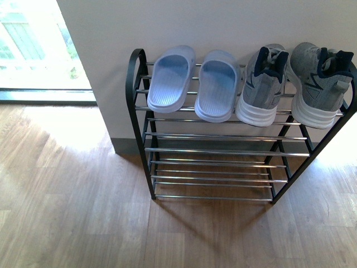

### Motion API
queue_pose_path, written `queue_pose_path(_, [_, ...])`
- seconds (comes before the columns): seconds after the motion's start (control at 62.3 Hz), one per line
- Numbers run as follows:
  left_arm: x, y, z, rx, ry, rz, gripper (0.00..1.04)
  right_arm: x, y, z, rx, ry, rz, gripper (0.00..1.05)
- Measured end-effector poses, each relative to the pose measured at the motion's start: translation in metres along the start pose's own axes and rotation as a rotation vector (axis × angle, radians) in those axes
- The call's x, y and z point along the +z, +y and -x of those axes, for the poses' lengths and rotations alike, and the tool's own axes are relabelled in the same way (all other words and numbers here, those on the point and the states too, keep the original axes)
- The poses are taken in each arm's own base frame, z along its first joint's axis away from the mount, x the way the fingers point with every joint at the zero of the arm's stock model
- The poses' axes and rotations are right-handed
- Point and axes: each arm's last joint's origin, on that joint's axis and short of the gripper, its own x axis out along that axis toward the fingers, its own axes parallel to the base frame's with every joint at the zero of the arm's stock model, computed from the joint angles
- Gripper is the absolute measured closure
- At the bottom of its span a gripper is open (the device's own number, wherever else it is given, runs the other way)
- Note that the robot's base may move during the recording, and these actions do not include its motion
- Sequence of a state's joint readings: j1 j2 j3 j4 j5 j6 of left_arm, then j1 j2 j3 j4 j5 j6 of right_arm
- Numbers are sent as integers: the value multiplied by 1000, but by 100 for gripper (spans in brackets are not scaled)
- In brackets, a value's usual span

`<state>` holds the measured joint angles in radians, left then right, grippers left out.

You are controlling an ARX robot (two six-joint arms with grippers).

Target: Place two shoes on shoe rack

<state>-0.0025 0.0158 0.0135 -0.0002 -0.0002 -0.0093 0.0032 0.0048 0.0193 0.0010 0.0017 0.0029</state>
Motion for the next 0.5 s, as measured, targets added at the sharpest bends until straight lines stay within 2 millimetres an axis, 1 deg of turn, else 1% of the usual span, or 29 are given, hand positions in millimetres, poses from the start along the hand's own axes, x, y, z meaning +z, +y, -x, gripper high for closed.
queue_pose_path(0.016, [0,0,0,0,0,0,98,0,0,0,0,0,0,9])
queue_pose_path(0.08, [0,0,0,0,0,0,84,0,0,0,0,0,0,9])
queue_pose_path(0.353, [0,0,0,0,0,0,40,0,0,0,0,0,0,9])
queue_pose_path(0.385, [0,0,0,0,0,0,32,0,0,0,0,0,0,9])
queue_pose_path(0.433, [0,0,0,0,0,0,25,0,0,0,0,0,0,9])
queue_pose_path(0.449, [0,0,0,0,0,0,21,0,0,0,0,0,0,9])
queue_pose_path(0.498, [0,0,0,0,0,0,15,0,0,0,0,0,0,9])
